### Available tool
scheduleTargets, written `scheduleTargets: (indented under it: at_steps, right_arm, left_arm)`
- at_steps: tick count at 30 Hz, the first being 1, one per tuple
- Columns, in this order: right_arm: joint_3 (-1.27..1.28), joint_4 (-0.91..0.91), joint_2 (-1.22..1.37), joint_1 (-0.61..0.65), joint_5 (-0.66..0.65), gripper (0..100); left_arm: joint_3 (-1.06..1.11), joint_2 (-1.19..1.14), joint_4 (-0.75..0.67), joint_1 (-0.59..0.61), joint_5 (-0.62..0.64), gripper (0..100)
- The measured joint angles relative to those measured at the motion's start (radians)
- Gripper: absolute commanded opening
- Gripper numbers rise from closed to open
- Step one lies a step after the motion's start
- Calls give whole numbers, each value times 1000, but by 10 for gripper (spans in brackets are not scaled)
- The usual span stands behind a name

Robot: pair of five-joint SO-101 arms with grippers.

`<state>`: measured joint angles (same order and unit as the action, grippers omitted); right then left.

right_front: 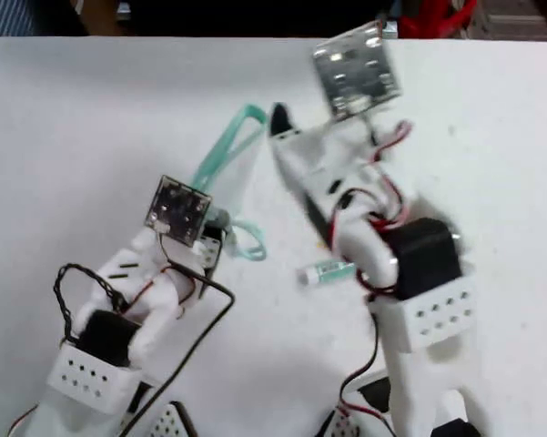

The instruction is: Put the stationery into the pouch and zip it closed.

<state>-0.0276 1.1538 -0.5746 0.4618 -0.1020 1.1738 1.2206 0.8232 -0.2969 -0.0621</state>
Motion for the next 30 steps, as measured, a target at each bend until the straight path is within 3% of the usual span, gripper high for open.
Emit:
scheduleTargets:
  at_steps: [4, 9, 13, 17, 20, 24, 30]
  right_arm:
    - [-37, 64, 0, -129, 0, 259]
    - [-40, 163, 26, -327, -44, 257]
    - [-40, 249, 141, -408, -232, 213]
    - [-40, 374, 319, -460, -566, 125]
    - [-40, 445, 466, -512, -781, 120]
    - [-40, 425, 674, -562, -867, 174]
    - [-40, 282, 859, -529, -875, 187]
  left_arm:
    - [0, 0, 0, 8, 3, 112]
    - [0, 0, 0, 41, 6, 123]
    - [0, -3, 0, 43, 6, 124]
    - [0, -8, 0, 43, 6, 124]
    - [0, -9, 0, 48, 6, 124]
    - [0, -12, 0, 94, 6, 124]
    - [0, -12, 0, 103, 8, 124]
